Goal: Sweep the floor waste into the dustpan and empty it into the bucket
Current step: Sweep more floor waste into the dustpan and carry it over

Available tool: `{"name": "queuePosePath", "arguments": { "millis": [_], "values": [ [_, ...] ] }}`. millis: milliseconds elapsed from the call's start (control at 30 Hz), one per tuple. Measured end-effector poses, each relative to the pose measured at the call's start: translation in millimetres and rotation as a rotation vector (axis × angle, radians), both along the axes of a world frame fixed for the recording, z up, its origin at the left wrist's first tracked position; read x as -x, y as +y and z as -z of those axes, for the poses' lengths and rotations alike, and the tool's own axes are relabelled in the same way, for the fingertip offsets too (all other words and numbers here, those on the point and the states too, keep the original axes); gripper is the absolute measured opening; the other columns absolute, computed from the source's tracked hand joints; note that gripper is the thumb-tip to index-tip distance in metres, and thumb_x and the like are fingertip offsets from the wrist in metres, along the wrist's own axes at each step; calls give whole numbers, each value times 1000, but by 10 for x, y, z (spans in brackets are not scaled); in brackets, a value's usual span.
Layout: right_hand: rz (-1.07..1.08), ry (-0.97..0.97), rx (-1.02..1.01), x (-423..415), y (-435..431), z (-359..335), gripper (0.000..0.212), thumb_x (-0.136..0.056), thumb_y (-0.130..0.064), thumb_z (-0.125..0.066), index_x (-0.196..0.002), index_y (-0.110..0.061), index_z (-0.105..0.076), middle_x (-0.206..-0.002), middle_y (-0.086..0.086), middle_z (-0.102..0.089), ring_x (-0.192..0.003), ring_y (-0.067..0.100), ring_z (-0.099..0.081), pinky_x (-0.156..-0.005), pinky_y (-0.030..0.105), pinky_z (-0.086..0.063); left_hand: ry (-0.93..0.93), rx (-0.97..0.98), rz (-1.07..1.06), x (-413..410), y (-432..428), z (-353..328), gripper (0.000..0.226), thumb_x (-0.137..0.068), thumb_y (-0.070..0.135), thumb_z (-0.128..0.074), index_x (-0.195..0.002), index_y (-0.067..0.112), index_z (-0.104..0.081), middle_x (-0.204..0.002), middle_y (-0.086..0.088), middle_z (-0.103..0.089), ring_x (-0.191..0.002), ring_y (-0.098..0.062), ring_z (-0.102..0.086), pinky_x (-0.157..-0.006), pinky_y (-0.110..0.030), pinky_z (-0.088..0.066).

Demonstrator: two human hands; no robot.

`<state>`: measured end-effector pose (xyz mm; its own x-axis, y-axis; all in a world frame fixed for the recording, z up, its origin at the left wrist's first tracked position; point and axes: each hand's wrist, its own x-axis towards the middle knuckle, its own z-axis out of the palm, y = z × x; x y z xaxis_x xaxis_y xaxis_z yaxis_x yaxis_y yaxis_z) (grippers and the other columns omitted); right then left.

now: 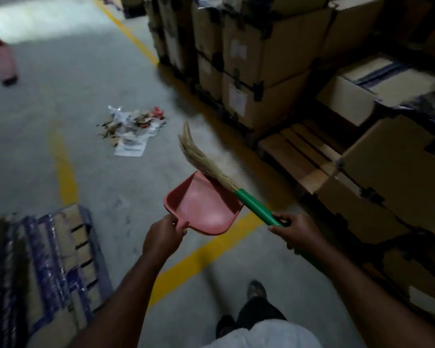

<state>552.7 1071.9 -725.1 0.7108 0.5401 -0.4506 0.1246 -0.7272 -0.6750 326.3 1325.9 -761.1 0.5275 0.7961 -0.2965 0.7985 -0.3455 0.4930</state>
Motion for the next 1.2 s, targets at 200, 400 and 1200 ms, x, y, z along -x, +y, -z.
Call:
{"name": "queuePosePath", "arguments": {
  "millis": [200,400,1200],
  "values": [
    [-104,61,-60,-446,1265,258,52,-83,-30,-77,-132,-25,-61,-91,6,-71,-46,21,-58,-39,26,-43,-40,30,-208,-102,680,50,23,-81,42,-72,-96,25,-66,-81,1,-75,-81,-22,-70,-69,-33,-52],
    [-244,130,-51,-986,2535,443,52,-83,-31,-76,-132,-30,-61,-87,2,-69,-43,24,-59,-39,29,-47,-66,70,-390,-318,1494,97,38,-72,56,-66,-98,27,-65,-81,8,-73,-77,-16,-70,-70,-35,-57],
    [-539,99,41,-1477,7391,191,50,-87,-34,-72,-135,-34,-57,-92,1,-68,-49,16,-60,-41,27,-48,-246,160,-706,-484,5443,216,18,-81,24,-77,-98,26,-70,-78,12,-70,-75,-1,-63,-67,-27,-50]
  ]
}}
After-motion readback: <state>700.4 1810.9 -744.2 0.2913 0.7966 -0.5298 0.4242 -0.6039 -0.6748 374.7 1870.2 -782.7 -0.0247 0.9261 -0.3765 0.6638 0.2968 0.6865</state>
